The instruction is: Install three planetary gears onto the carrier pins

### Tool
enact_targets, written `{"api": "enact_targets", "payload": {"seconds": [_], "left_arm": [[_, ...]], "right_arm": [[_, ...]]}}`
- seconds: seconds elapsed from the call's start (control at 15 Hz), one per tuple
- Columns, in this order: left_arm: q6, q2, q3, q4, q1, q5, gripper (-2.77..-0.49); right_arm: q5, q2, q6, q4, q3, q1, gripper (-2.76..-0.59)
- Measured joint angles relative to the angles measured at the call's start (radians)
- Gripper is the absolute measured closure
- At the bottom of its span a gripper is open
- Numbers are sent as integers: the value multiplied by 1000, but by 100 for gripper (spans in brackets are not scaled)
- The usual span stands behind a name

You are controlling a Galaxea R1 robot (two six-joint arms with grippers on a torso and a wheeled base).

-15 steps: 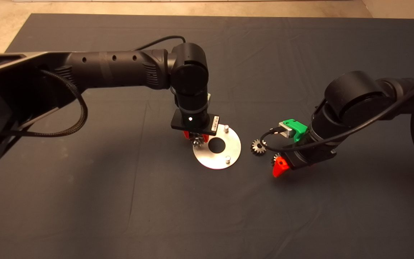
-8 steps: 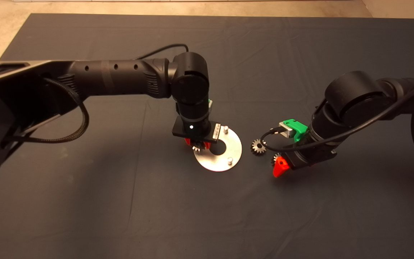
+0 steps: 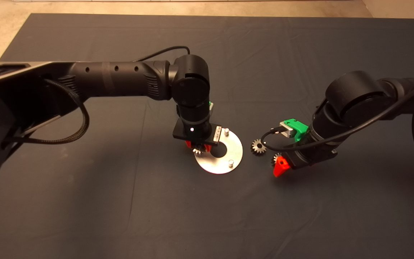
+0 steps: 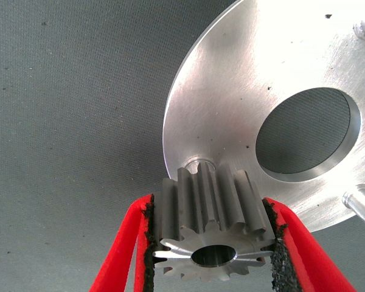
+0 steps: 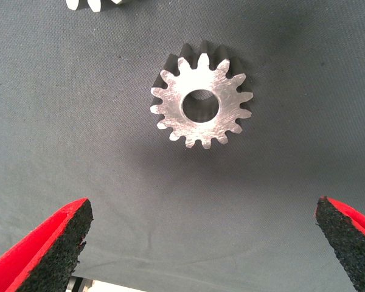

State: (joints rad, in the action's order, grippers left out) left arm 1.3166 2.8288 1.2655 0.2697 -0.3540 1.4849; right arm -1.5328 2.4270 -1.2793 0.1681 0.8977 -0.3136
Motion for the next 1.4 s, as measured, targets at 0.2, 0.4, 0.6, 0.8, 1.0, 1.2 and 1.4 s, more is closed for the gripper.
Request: {"api": "enact_targets", "payload": {"seconds": [0.2,0.4,0.6,0.8,1.0,1.2,1.4], "left_arm": [[-1,-1,0,0,0,-1,-105],[-2,-5,0,-1,6,-7,-116],[-3,-5,0,-24,47,0,-128],[-2,-16,-19,-25,35,2,-131],[3,-60,-59,-31,-38,3,-146],[9,-133,-109,-44,-132,5,-146],[18,-211,-192,-65,-116,8,-162]], "right_arm": [[0,0,0,0,0,0,-273],[0,0,0,0,0,0,-273],[0,1,0,0,0,0,-273],[1,3,0,0,0,0,-273],[1,4,0,0,0,0,-273],[1,6,0,0,0,0,-273],[0,14,0,0,1,1,-273]]}}
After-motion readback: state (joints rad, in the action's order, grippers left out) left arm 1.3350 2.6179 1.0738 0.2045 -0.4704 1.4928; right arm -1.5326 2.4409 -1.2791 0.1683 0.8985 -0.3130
